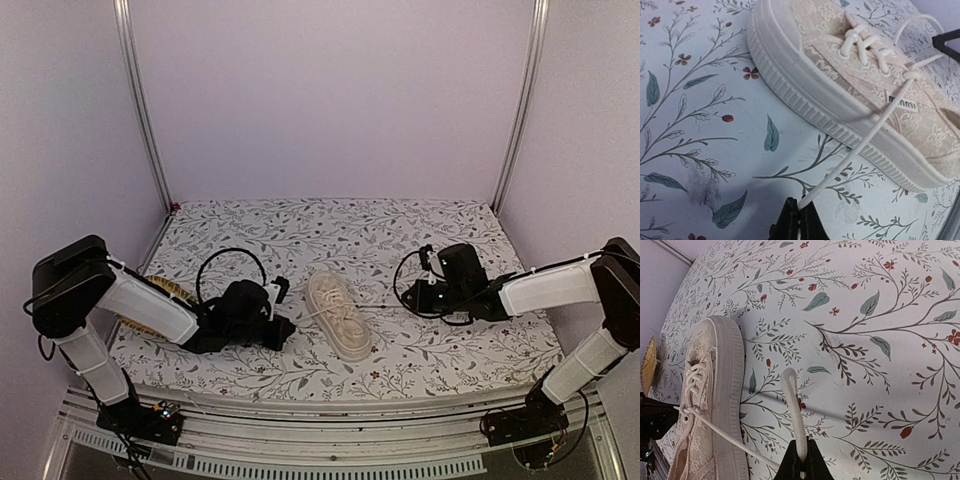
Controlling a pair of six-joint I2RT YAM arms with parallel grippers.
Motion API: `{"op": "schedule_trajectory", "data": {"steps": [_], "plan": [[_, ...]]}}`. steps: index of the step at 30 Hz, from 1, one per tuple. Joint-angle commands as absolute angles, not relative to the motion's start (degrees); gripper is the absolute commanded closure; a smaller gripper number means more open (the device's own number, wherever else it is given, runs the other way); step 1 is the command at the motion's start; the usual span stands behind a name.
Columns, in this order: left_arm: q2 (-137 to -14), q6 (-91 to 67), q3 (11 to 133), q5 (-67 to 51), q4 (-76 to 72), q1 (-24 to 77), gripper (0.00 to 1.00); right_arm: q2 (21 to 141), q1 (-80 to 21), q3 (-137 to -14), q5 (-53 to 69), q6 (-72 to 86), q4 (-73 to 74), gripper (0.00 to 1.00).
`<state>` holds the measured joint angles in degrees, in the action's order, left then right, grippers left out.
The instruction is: Tie the shoes
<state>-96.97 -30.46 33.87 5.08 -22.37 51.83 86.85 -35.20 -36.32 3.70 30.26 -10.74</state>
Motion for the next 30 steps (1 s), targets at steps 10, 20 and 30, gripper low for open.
{"op": "schedule_trajectory", "data": {"steps": [10,20,30], "plan": [[-93.35,-27.56,40.04,-0.36,-26.02,51.16,1.0,83.79,-34.54,-42.4,10.8,26.09,-14.55,0.98],[-96.8,-26.48,43.35,-5.17,-29.0,51.21,1.0,89.21,-34.65,-48.86,22.63,27.02,-20.12,0.98],[-96.67,-27.37,41.72,-3.66,-31.62,51.16,1.0,105.92,-43.98,-65.54,30.64,28.66,-20.86,0.98]]}}
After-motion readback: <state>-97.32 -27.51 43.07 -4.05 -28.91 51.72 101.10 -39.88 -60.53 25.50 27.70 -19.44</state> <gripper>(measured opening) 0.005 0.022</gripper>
